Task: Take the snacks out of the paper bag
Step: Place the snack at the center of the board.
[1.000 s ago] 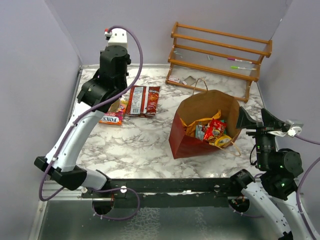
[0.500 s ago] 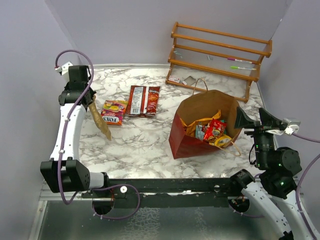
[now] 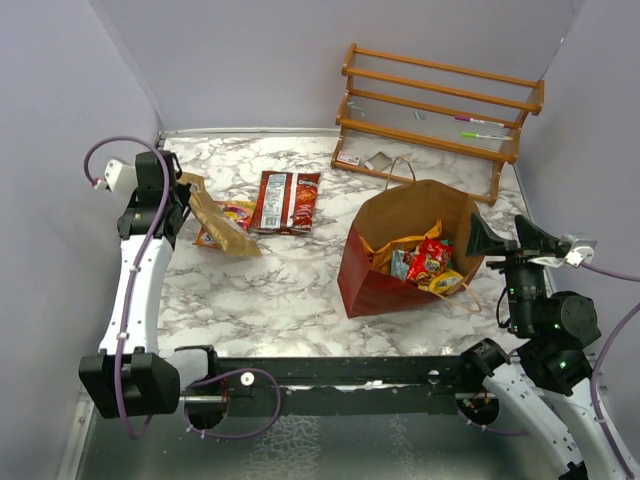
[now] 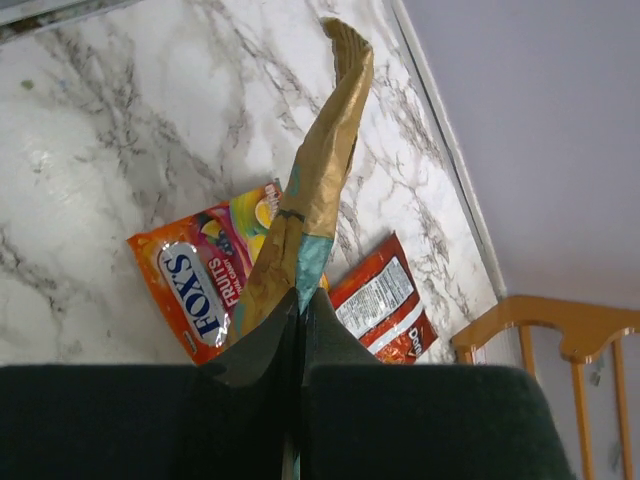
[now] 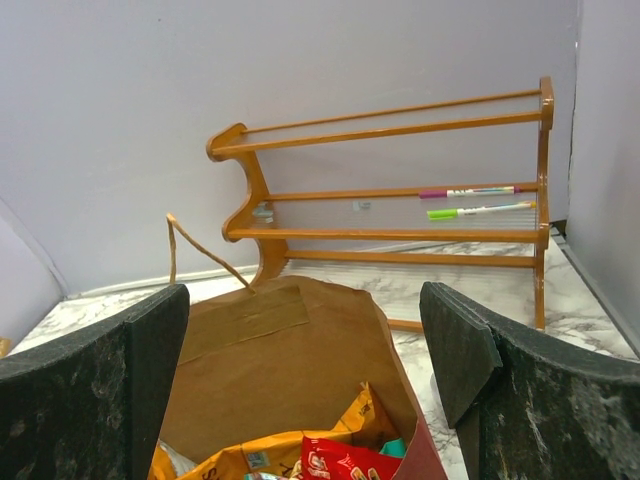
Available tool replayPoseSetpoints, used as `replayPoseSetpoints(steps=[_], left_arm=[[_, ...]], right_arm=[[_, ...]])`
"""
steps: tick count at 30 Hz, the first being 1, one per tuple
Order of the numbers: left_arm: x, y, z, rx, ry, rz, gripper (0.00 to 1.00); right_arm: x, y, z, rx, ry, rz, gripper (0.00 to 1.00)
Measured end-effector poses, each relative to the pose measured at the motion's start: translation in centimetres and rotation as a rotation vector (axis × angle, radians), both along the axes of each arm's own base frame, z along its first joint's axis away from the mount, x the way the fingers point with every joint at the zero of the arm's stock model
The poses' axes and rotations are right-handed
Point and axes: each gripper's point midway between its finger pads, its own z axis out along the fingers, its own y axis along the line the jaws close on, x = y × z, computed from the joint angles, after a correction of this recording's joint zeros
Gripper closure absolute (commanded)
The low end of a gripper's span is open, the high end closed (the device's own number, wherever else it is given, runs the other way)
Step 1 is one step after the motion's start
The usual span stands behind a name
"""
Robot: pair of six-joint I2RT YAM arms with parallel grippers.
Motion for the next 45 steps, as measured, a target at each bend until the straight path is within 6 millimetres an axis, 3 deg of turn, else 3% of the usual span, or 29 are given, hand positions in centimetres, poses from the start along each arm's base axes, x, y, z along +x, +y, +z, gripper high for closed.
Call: replayPoseSetpoints(steps=[6,12,15,18,24,29,32,39,42,45], left_arm=[[-4.6,1.4,-2.3,-0.040,-0.004,0.165,1.00],[-10.7,1.6,-9.6,-0.060,0.119,0.241,0.99],[-13.2,1.5,-12.5,-0.070,0.184,0.259,0.86],[-14.8,1.5,-13.4,-0.071,0.227,0.280,0.71],[-16.8,2.0,-13.9,-0.072,0.265,0.344,0.26],[-18.1,2.2,-14.1,-0.072,0.298,0.374,0.04],[-18.1,2.4,-12.7,-0.058,0.291,0.375,0.01],[-16.0,3.0,-6.4,0.006,0.167,0.335,0.01],[-14.8,2.7,-5.5,0.072,0.146,0.245,0.01],[-12.0,1.0,-5.2,0.106,0.105,0.073,0.01]], right_arm=[[0.1,0.3,-0.1,-0.006,0.003,0.012,0.01],[0.2,0.8,-0.1,-0.009,0.004,0.035,0.01],[0.2,0.9,-0.1,-0.011,0.002,0.043,0.01],[0.1,1.0,-0.1,-0.013,0.002,0.048,0.01],[0.1,1.1,-0.1,-0.015,0.001,0.053,0.01],[0.4,1.4,-0.3,-0.023,0.011,0.059,0.01],[0.5,1.5,-0.4,-0.027,0.015,0.063,0.01],[0.5,1.7,-0.4,-0.029,0.016,0.070,0.01],[0.6,1.7,-0.4,-0.030,0.017,0.069,0.01],[0.7,1.8,-0.6,-0.033,0.024,0.069,0.01]])
